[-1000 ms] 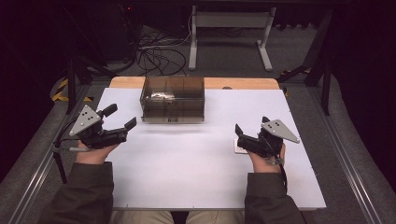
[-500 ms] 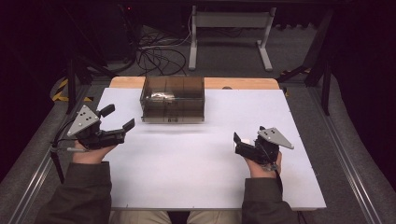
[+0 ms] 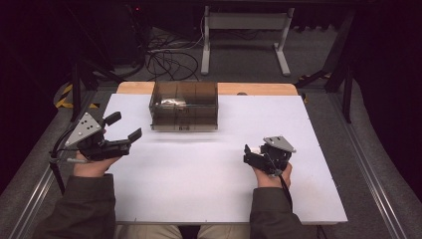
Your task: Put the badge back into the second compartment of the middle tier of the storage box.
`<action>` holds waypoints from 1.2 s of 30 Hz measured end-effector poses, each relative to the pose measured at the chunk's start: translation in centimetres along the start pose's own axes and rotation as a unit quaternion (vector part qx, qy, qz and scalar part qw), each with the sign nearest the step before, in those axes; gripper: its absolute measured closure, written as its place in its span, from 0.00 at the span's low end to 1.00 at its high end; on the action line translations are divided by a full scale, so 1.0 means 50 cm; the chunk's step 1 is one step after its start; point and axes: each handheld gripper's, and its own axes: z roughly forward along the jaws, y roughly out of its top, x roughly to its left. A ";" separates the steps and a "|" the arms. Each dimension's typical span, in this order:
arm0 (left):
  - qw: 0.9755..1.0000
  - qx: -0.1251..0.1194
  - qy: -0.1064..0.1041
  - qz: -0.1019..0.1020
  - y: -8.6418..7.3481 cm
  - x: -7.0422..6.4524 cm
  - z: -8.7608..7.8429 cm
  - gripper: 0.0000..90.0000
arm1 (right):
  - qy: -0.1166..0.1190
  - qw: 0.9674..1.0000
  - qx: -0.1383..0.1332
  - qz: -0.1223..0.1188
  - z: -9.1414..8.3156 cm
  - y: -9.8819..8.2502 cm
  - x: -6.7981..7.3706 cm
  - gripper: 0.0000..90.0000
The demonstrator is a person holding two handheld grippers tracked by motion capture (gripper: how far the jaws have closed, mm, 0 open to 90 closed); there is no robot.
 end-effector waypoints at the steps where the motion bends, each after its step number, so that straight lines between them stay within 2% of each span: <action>1: 1.000 0.000 -0.002 0.000 0.000 0.000 0.000 0.13 | -0.005 1.000 0.008 -0.001 0.004 -0.002 0.001 0.08; 5: 1.000 0.001 -0.004 -0.003 0.004 -0.002 -0.001 0.13 | -0.021 0.999 0.035 0.002 0.018 -0.011 0.002 0.09; 10: 1.000 0.006 -0.006 -0.003 0.005 -0.005 -0.001 0.13 | -0.034 0.998 0.053 0.022 0.033 -0.021 -0.006 0.10; 13: 1.000 0.007 -0.006 -0.004 0.006 -0.007 -0.003 0.13 | -0.036 0.997 0.065 0.028 0.041 -0.025 -0.004 0.14; 19: 1.000 0.002 -0.001 -0.009 0.008 -0.001 -0.013 0.13 | -0.060 0.994 0.086 0.040 0.060 -0.030 -0.006 0.19; 36: 1.000 -0.004 -0.006 -0.010 0.016 -0.001 -0.012 0.13 | -0.051 0.991 0.117 0.043 0.081 -0.045 -0.006 0.19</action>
